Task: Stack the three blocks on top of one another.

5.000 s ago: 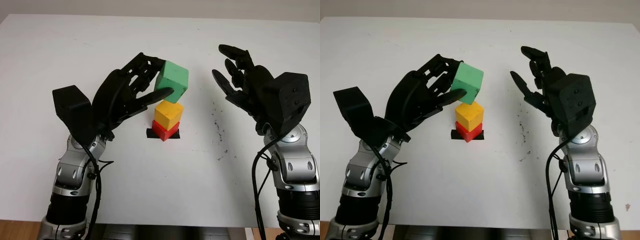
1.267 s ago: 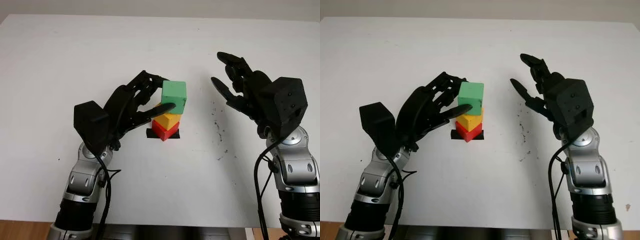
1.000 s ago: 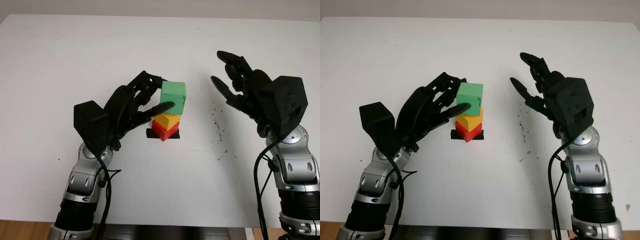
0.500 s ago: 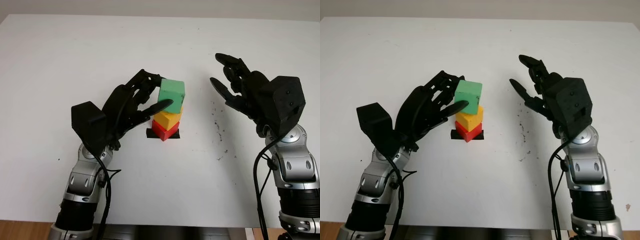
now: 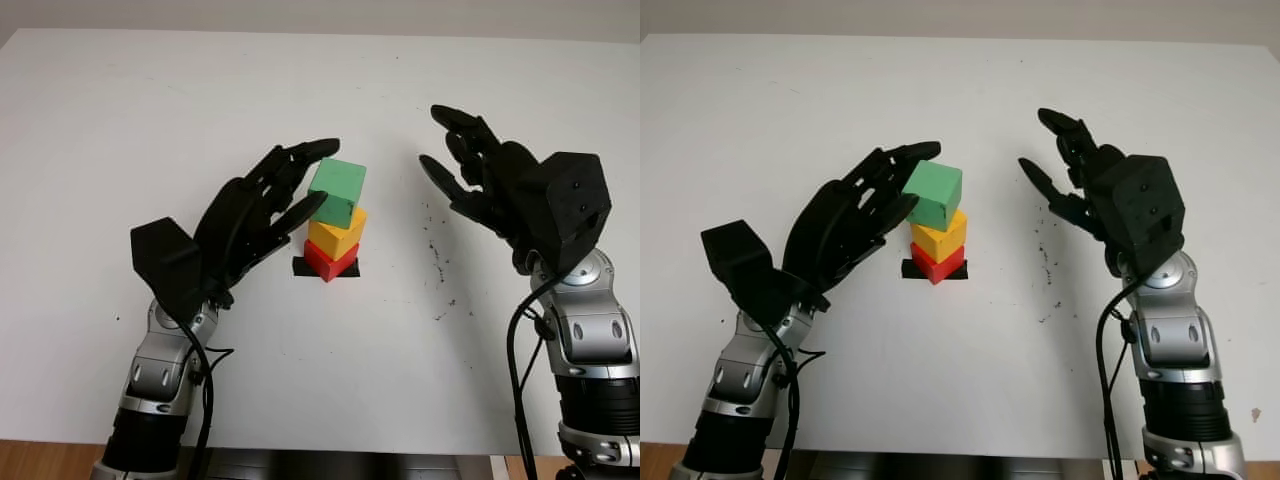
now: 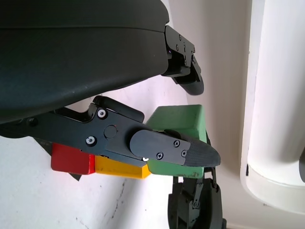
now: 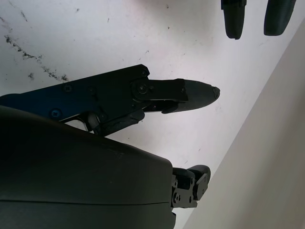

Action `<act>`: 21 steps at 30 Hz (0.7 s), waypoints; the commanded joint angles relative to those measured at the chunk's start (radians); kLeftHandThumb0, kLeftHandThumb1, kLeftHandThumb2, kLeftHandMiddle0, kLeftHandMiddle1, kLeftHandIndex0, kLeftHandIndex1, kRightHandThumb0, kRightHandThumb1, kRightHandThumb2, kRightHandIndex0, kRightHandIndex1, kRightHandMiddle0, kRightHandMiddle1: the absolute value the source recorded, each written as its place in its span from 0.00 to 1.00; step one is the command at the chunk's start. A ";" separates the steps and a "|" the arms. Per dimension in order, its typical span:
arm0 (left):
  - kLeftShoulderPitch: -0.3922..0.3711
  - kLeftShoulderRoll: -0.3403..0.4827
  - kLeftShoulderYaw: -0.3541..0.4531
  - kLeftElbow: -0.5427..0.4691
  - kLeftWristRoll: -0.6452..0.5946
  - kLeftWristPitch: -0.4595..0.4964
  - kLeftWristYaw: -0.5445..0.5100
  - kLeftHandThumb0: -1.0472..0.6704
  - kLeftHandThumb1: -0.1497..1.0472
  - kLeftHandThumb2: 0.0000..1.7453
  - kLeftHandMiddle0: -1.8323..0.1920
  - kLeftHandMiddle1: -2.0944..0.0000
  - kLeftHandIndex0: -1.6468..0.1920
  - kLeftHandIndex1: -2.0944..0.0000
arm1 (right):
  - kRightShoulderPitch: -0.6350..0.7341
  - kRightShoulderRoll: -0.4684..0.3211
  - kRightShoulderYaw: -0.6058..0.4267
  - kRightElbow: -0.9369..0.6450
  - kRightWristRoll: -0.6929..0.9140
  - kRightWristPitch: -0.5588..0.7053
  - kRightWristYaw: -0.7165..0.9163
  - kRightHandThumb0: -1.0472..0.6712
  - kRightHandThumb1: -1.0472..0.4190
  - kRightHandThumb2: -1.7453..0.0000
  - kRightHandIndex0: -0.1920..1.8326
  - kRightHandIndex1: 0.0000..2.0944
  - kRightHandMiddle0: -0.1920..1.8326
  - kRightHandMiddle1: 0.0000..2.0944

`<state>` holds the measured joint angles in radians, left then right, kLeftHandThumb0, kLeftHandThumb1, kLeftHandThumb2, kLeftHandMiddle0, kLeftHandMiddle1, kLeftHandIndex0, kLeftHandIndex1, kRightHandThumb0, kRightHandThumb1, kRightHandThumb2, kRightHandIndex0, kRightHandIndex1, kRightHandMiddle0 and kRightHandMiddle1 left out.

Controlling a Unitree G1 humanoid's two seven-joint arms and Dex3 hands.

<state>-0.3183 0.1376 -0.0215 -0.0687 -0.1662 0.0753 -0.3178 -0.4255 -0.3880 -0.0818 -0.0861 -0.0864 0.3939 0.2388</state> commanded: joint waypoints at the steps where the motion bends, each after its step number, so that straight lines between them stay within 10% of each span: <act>1: 0.017 -0.004 0.000 -0.004 -0.012 -0.013 -0.009 0.20 1.00 0.09 0.88 0.97 0.79 0.84 | 0.003 -0.010 -0.001 -0.025 0.003 -0.001 0.002 0.29 0.00 0.79 0.10 0.02 0.10 0.17; 21: -0.002 -0.022 0.170 -0.066 -0.099 -0.020 0.147 0.12 1.00 0.33 1.00 1.00 1.00 1.00 | -0.008 0.026 -0.015 -0.024 0.047 -0.020 -0.016 0.27 0.00 0.75 0.07 0.01 0.08 0.14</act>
<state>-0.2997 0.1107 0.1262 -0.1293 -0.2513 0.0586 -0.1774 -0.4257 -0.3734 -0.0860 -0.0862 -0.0521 0.3888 0.2262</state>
